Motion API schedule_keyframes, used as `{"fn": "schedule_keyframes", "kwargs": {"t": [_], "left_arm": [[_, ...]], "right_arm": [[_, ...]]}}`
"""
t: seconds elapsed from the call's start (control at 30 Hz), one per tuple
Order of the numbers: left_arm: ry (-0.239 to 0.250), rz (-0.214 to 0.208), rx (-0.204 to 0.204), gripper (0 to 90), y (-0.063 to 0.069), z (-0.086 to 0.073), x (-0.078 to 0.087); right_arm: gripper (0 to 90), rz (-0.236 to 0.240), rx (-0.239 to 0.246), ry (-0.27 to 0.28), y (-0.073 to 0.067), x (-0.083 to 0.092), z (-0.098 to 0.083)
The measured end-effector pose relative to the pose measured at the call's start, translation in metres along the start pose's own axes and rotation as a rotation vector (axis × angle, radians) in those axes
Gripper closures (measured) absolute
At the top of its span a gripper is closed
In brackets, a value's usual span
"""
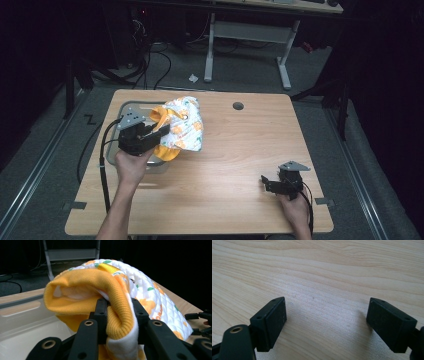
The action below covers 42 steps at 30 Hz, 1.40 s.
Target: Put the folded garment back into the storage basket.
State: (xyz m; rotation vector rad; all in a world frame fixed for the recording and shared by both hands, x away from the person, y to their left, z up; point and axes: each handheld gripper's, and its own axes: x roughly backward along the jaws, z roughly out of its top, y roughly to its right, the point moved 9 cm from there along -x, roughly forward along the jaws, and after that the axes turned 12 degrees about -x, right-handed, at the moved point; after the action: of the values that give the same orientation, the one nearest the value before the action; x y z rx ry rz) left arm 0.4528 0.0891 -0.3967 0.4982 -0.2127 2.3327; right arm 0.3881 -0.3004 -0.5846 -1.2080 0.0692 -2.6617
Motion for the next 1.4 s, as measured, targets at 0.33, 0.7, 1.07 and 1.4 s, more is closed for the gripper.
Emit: {"fn": "schedule_keyframes", "kwargs": {"t": [0.33,0.7,1.07,1.4], "left_arm": [[-0.008,0.037,0.002,72.2,-0.014,-0.002,0.013],[-0.018,0.063,0.023,72.2,-0.029,-0.011,0.021],[-0.033,0.086,0.039,72.2,-0.044,-0.021,0.025],[-0.064,0.104,0.056,72.2,-0.057,-0.033,0.021]], "right_arm": [[16.4,0.0,0.0,0.0,0.0,0.0,0.0],[16.4,0.0,-0.002,0.0,0.0,0.0,0.0],[16.4,0.0,-0.001,0.0,0.0,0.0,0.0],[16.4,-0.001,0.0,0.001,0.0,0.0,0.0]]}}
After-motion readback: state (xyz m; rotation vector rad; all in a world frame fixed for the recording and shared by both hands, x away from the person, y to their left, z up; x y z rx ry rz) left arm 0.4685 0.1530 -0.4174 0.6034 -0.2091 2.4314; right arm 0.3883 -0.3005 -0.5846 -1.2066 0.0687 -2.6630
